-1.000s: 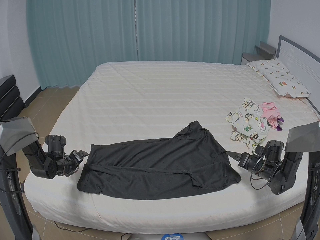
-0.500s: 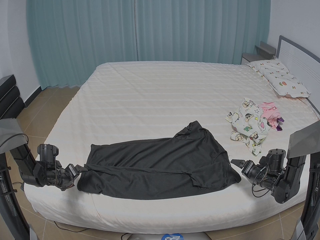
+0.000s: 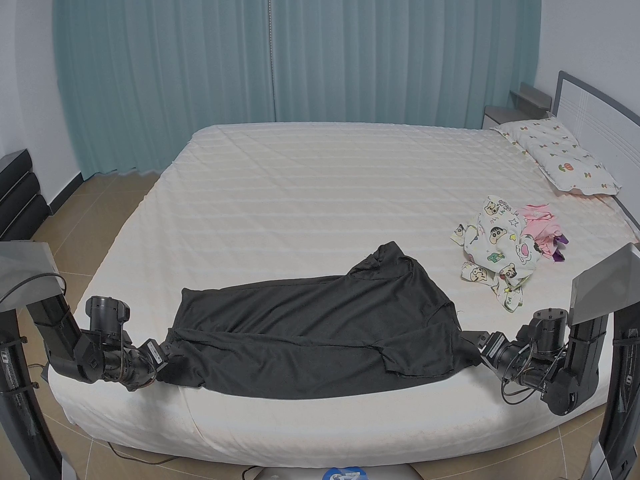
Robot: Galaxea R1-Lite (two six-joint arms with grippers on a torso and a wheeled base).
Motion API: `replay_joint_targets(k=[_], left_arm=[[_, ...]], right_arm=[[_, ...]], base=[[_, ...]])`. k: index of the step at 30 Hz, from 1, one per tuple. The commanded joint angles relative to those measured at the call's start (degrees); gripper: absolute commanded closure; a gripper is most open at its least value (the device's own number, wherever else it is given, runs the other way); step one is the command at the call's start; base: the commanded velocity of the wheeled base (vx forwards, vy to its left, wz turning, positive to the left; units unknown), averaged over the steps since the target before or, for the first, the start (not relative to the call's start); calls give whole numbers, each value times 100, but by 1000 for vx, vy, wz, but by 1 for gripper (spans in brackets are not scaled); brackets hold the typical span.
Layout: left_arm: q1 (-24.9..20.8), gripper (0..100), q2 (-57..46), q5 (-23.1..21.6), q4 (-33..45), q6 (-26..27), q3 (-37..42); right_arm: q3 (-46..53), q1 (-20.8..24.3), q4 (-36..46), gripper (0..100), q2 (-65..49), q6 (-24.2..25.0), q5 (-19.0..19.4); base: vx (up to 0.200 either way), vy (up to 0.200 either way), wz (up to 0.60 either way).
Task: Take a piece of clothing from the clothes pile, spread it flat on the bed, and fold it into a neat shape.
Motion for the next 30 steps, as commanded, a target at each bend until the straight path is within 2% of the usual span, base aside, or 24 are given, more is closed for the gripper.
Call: replay_joint_targets(k=[1, 10, 11, 15, 18, 25, 30], left_arm=[[-74, 0, 54, 5, -2, -7, -12], [-206, 0, 116, 163, -38, -209, -74], [-206, 100, 116, 163, -38, -209, -74], [-206, 100, 107, 216, -29, -244, -83], [-188, 100, 72, 436, -29, -244, -39], [-188, 100, 63, 822, -20, -244, -12], [-92, 100, 89, 866, -38, -261, 111]], right_arm=[[15, 6, -85, 0, 35, 9, 6], [15, 6, -85, 0, 88, 9, 6], [15, 6, -85, 0, 88, 9, -2], [6, 6, -85, 0, 149, 0, -38], [6, 24, -85, 0, 149, -18, -213], [94, 270, -85, 0, 167, -9, -213], [85, 384, -85, 0, 255, -9, -213]], base=[[0, 0, 0], [0, 0, 0], [0, 0, 0], [0, 0, 0], [0, 0, 0], [0, 0, 0], [0, 0, 0]])
